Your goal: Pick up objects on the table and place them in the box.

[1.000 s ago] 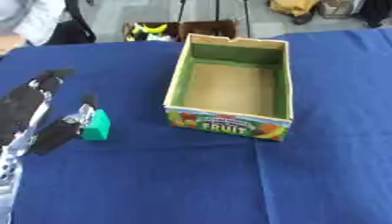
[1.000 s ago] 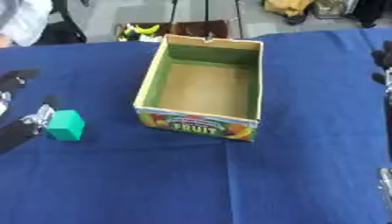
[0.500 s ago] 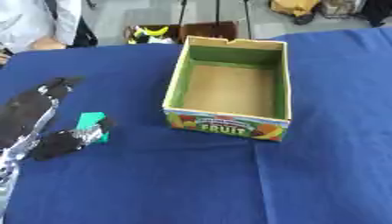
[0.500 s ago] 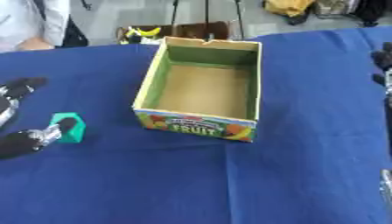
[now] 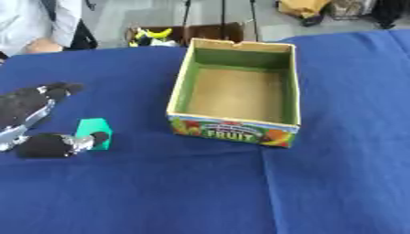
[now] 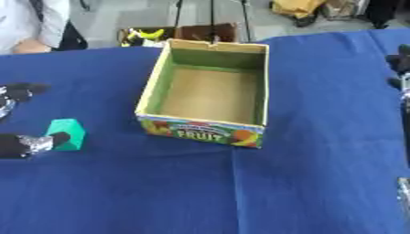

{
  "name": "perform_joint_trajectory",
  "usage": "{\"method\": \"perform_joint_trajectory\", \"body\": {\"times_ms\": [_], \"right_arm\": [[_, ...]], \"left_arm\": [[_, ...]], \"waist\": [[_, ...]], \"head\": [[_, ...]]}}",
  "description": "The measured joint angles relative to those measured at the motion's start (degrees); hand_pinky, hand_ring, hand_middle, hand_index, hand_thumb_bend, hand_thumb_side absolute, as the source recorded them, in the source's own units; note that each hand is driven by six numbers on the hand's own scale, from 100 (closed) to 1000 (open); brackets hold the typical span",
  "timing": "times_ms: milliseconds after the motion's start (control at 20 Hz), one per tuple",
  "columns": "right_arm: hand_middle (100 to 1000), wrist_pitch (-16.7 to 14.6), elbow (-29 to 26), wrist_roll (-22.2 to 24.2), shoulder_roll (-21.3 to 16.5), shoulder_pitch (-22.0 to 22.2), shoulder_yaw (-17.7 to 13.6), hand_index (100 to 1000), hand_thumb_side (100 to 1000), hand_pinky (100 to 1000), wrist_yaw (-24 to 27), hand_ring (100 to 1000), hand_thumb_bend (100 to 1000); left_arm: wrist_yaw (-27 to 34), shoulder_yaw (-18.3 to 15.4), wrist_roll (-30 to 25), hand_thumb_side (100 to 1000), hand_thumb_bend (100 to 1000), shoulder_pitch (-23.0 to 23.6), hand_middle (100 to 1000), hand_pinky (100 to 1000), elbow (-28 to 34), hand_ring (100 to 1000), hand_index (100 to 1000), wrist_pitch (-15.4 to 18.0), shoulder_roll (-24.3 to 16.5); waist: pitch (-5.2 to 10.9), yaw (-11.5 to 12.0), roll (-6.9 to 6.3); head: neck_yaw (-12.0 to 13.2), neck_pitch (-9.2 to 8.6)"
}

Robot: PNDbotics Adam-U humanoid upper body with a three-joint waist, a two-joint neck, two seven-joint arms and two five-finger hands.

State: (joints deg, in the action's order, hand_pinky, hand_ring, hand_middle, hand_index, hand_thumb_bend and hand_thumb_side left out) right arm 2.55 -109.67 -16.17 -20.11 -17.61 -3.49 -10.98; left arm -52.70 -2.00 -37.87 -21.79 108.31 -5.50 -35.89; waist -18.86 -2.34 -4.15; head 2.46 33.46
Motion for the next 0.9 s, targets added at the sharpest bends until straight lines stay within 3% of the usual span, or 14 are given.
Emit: {"method": "perform_joint_trajectory", "body": {"times_ms": [250, 400, 650, 900], "right_arm": [[780, 0.0, 0.1, 0.0, 0.0, 0.0, 0.0, 906, 1000, 846, 0.0, 882, 100], [780, 0.0, 0.1, 0.0, 0.0, 0.0, 0.0, 906, 1000, 846, 0.0, 882, 100], [780, -0.1, 0.1, 0.1, -0.1, 0.0, 0.0, 906, 1000, 847, 0.0, 883, 100], [780, -0.1, 0.1, 0.1, -0.3, 0.0, 0.0, 906, 1000, 848, 0.0, 883, 100]], "left_arm": [[4.5, 0.0, -4.7, 797, 506, -1.0, 883, 754, -1.3, 843, 1000, -0.4, -3.9], [7.3, 0.0, -6.7, 789, 501, -1.6, 890, 755, -1.9, 846, 1000, -0.6, -5.2], [10.8, 0.0, -8.0, 775, 534, -2.5, 896, 761, -2.7, 850, 1000, -0.7, -6.5], [11.4, 0.4, -8.9, 751, 584, -3.3, 898, 767, -3.0, 854, 1000, -0.4, -7.8]], "waist": [[0.26, -0.1, -0.11], [0.42, -0.2, -0.1], [0.46, -0.5, -0.03], [0.18, -0.7, -0.04]], "head": [[-0.1, 0.59], [-0.2, 2.53], [-0.2, 6.07], [0.0, 6.84]]}}
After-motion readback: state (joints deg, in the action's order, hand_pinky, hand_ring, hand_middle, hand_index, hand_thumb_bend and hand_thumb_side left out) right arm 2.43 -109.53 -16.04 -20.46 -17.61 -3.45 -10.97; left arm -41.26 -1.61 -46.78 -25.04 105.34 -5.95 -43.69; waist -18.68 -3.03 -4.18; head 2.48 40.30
